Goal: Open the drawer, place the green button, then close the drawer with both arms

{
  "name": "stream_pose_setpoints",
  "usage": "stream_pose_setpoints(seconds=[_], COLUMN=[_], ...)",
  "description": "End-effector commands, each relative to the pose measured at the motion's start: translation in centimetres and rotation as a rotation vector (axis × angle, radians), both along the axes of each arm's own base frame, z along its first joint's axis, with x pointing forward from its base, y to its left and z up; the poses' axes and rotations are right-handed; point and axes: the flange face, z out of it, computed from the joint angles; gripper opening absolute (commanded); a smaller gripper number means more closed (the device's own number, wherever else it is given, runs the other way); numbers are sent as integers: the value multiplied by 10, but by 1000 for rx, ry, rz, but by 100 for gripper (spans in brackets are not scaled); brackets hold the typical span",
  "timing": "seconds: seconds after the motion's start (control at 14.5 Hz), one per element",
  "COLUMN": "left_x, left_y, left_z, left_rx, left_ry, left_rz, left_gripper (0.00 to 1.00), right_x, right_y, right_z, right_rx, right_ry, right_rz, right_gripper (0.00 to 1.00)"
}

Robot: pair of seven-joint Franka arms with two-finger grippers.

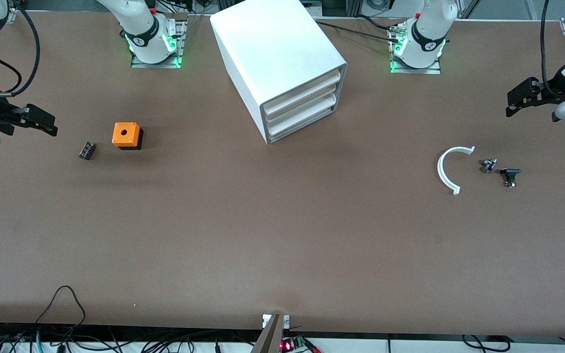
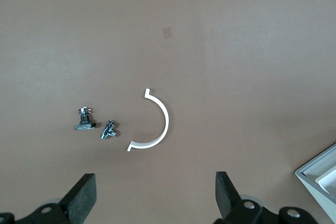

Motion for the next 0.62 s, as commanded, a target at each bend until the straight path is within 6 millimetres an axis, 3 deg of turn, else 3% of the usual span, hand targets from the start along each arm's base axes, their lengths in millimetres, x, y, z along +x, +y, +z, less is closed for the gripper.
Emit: stream_pose_setpoints(seconds=[0.0,0.55], left_x=[2,4], left_y=[-1,4], left_z=[4,2], left_rx=[-29,-44], left_ry=[4,3], left_rz=[-24,-11], left_gripper=[100,100], right_x=[-1,1], right_y=[0,0], right_z=[4,2], right_rx=[-4,-10], right_ry=[7,0], right_rz=[2,-1], right_gripper=[100,100])
